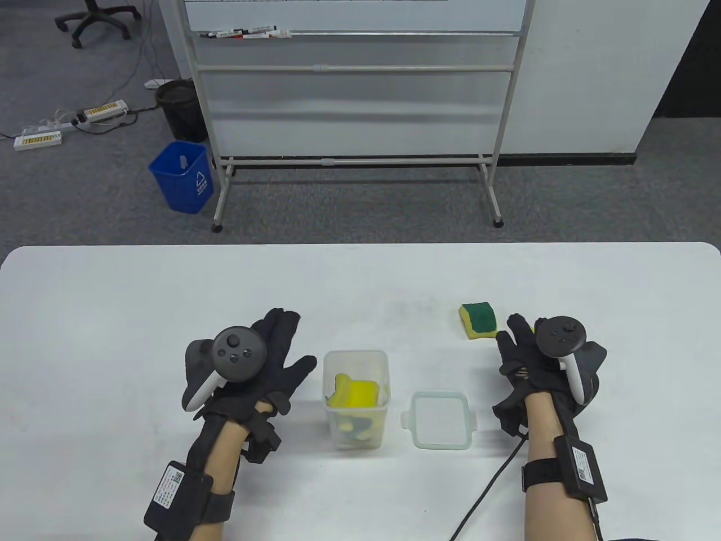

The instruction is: Squeeze sponges into plastic airtight container

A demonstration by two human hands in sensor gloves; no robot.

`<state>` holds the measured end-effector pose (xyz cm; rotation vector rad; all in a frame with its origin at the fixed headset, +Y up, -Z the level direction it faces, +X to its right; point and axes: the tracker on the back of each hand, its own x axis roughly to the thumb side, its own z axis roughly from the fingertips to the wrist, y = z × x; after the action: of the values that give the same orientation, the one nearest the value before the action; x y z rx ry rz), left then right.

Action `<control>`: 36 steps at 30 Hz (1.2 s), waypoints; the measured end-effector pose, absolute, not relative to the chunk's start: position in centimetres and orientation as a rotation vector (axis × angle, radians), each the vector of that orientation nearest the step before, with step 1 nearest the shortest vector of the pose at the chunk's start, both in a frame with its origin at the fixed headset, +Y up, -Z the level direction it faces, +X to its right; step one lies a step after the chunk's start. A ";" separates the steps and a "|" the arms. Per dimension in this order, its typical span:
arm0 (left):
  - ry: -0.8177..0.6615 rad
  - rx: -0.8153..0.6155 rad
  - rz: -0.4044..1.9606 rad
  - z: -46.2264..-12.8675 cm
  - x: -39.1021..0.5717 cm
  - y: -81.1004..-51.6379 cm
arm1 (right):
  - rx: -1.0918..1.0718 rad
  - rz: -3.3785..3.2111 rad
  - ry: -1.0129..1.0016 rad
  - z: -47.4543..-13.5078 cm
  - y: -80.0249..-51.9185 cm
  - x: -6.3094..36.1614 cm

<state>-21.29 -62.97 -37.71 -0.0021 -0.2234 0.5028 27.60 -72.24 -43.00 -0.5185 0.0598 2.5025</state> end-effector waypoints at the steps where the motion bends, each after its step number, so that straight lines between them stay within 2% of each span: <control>1: -0.206 0.003 0.505 -37.8 -21.8 -63.0 | -0.552 2.528 0.155 -43.3 -73.2 27.9; 6: -0.159 0.028 0.515 -37.9 -23.3 -62.8 | -0.624 2.500 0.271 -43.4 -75.6 29.0; 11: -0.152 0.037 0.544 -38.0 -23.8 -62.8 | -0.663 2.473 0.193 -42.8 -76.8 30.0; 21: -0.189 0.053 0.586 -38.0 -23.6 -62.9 | -0.654 2.411 0.084 -41.9 -76.4 30.6; 24: -0.210 0.062 0.604 -38.0 -23.4 -62.8 | -0.658 2.375 -0.045 -41.2 -75.1 30.4; 28: -0.238 0.095 0.618 -37.8 -23.0 -62.4 | -0.608 2.300 -0.231 -39.9 -71.8 29.4; 34: -0.294 0.146 0.706 -37.2 -22.4 -61.7 | -0.348 2.215 -0.469 -37.8 -64.5 26.0; 36: -0.341 0.164 0.724 -36.9 -22.1 -61.2 | -0.221 2.204 -0.481 -36.9 -62.4 24.3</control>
<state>-22.08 -61.24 -36.91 0.1643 -0.3413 0.7242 24.27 -62.37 -36.88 -0.2214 -0.4808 2.2036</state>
